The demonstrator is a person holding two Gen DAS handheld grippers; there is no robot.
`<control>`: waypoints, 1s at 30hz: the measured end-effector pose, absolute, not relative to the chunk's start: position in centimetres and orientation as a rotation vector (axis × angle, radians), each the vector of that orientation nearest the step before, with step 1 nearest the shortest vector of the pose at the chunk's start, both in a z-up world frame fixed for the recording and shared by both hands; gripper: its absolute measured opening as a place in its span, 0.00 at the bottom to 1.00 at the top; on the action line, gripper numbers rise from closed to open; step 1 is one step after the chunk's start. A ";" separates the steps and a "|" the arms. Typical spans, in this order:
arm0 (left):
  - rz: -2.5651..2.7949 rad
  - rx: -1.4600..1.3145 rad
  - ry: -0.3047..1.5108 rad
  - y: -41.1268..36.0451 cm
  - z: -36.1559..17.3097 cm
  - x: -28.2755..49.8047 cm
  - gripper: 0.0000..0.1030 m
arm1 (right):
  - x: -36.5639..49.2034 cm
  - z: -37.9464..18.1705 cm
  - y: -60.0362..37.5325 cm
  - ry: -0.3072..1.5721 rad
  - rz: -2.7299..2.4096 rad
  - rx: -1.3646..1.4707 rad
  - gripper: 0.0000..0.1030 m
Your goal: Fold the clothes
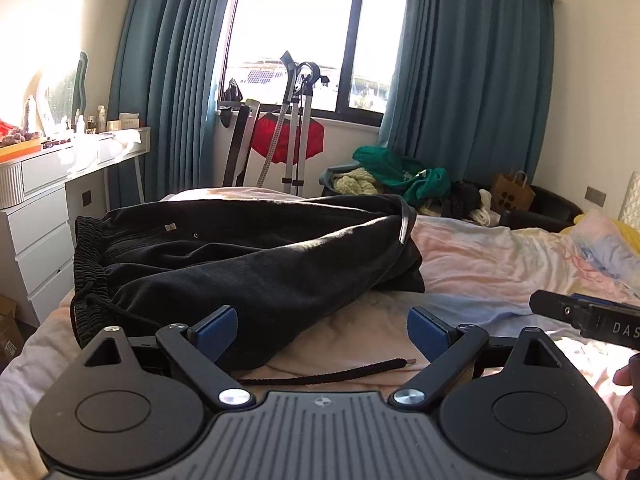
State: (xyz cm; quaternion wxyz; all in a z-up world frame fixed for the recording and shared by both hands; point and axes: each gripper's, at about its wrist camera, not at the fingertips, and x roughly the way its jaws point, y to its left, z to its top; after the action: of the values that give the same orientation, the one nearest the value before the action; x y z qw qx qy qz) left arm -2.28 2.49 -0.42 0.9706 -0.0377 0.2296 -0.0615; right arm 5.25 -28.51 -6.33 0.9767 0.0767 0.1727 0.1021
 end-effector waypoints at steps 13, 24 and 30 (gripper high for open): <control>-0.211 0.115 0.559 -2.5 -3.2 6.2 0.90 | 5.2 -6.4 -31.3 0.351 0.064 0.197 0.86; -0.179 0.364 0.494 -15.0 -4.0 26.0 0.80 | 7.7 -8.9 -37.2 0.385 -0.076 0.301 0.86; -0.151 0.444 0.453 -19.4 -5.6 33.4 0.66 | 11.1 -13.2 -40.1 0.480 -0.135 0.384 0.86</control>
State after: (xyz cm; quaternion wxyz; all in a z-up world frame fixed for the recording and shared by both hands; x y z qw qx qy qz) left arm 33.39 -19.36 -5.58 0.9474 0.2180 0.2223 -0.0741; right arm 11.08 -40.09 -13.16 0.9509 0.1890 0.2361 -0.0664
